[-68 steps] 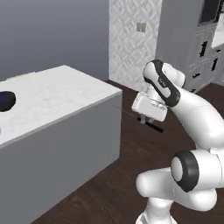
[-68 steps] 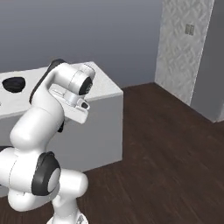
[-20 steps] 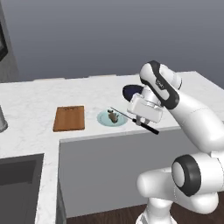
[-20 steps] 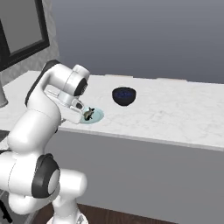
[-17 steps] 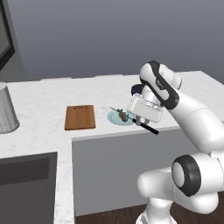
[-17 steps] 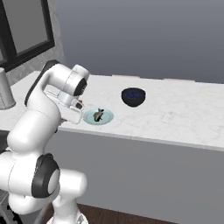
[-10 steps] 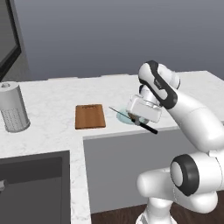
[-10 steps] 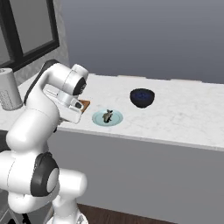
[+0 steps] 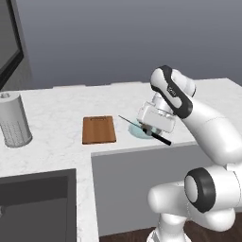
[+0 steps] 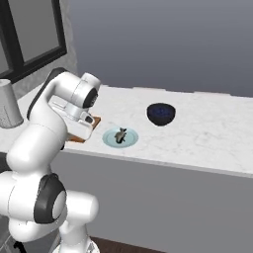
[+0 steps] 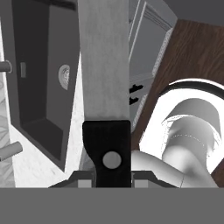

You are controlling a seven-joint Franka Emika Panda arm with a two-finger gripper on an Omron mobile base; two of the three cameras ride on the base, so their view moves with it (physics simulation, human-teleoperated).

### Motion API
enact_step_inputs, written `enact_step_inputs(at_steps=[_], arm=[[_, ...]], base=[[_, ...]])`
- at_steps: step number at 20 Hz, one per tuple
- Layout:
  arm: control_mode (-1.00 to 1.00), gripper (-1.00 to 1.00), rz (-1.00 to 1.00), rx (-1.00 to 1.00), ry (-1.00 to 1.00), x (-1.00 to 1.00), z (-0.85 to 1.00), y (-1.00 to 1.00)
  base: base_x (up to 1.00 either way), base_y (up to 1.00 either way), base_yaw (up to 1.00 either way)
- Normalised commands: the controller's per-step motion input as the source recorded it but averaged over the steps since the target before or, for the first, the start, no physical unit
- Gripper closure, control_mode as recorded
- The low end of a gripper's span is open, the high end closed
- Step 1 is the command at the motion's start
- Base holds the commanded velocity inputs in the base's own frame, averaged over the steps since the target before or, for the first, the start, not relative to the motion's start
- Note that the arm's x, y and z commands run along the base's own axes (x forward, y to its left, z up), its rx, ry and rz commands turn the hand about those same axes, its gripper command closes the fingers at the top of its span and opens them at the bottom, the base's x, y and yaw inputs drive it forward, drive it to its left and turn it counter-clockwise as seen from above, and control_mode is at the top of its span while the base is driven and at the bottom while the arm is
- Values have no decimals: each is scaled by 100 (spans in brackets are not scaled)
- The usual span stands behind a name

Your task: Pick up the knife from the drawer and place it on the cutting board. Then place the meat from the plate to the cutting board.

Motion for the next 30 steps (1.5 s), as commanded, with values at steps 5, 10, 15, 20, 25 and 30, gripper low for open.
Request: enact_step_inputs(at_steps=[5, 10, 15, 20, 25, 30], arm=[[100, 100, 0, 0, 0, 0, 0, 0], [100, 100, 0, 0, 0, 0, 0, 0], [100, 100, 0, 0, 0, 0, 0, 0], [100, 100, 0, 0, 0, 0, 0, 0], [-100, 100, -5, -5, -6, 41, 0, 12], [-100, 100, -7, -17, -10, 70, 0, 64]], base=[[36, 0, 0], [15, 0, 0], [39, 2, 0], [16, 6, 0], [6, 3, 0], [0, 0, 0]])
